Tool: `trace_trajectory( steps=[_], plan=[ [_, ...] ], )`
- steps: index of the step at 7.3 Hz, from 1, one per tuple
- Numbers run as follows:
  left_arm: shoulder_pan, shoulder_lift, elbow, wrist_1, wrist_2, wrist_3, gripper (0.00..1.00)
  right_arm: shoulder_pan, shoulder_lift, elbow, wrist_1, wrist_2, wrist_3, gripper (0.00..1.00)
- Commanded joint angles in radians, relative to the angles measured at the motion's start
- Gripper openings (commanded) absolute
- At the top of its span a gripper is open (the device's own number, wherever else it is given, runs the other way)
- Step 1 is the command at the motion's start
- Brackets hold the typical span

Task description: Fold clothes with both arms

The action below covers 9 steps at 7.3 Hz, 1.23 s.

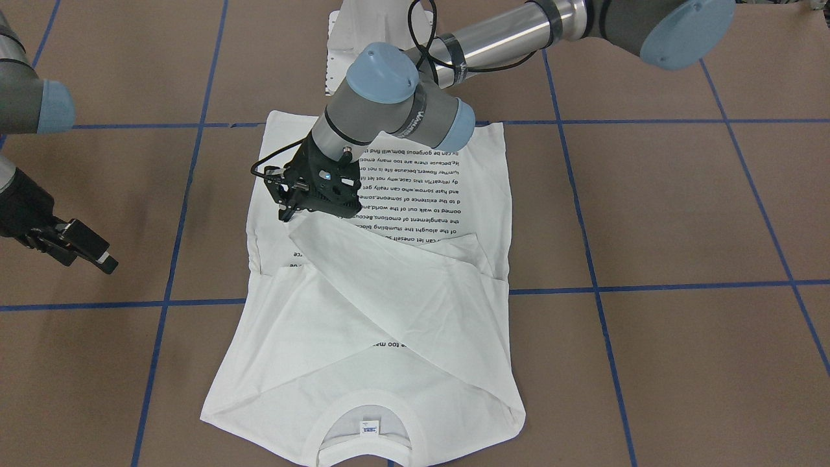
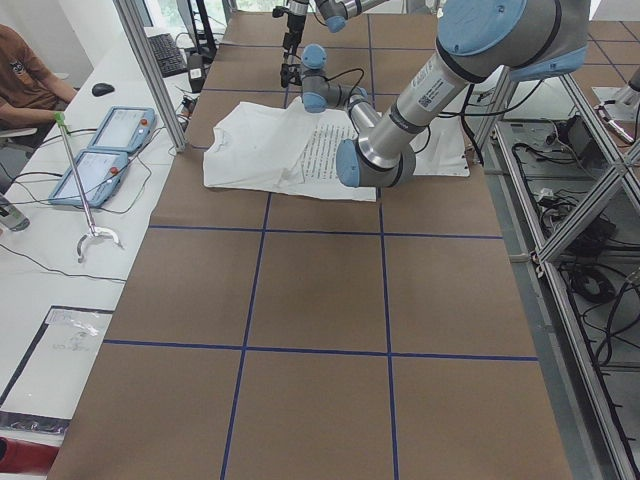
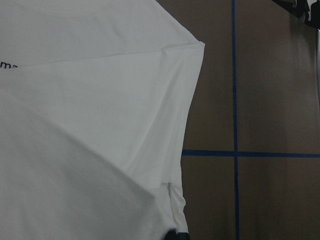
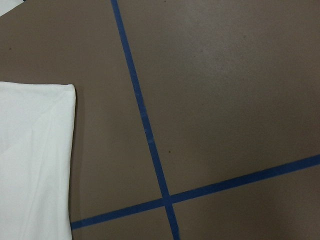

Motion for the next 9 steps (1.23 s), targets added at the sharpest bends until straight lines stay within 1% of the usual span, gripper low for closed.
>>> trace_trajectory(
  steps=[1,3,4,5,6,8,9],
  plan=[
    [0.036,-0.082,0.115,-0.046,0.059,0.0,0.0,0.0,-0.004,-0.001,0.0,-0.006,-0.001,1.0],
    [0.039,-0.103,0.154,-0.074,0.087,0.0,0.0,-0.001,-0.009,-0.001,0.0,-0.009,-0.001,1.0],
    [0.039,-0.107,0.195,-0.127,0.126,0.0,0.0,-0.001,-0.009,-0.001,0.0,-0.009,-0.001,1.0],
    [0.037,-0.115,0.212,-0.14,0.128,-0.001,0.19,-0.001,-0.009,0.0,0.0,-0.009,0.0,1.0],
    [0.037,-0.121,0.211,-0.14,0.13,-0.001,0.74,-0.001,-0.011,0.005,0.0,-0.011,0.01,1.0],
    [0.031,-0.12,0.194,-0.132,0.125,-0.033,0.77,-0.015,-0.011,0.031,0.002,-0.006,0.028,1.0],
    [0.021,-0.06,0.087,-0.073,0.102,-0.034,0.75,-0.071,-0.011,0.069,0.002,-0.023,0.112,1.0]
  ],
)
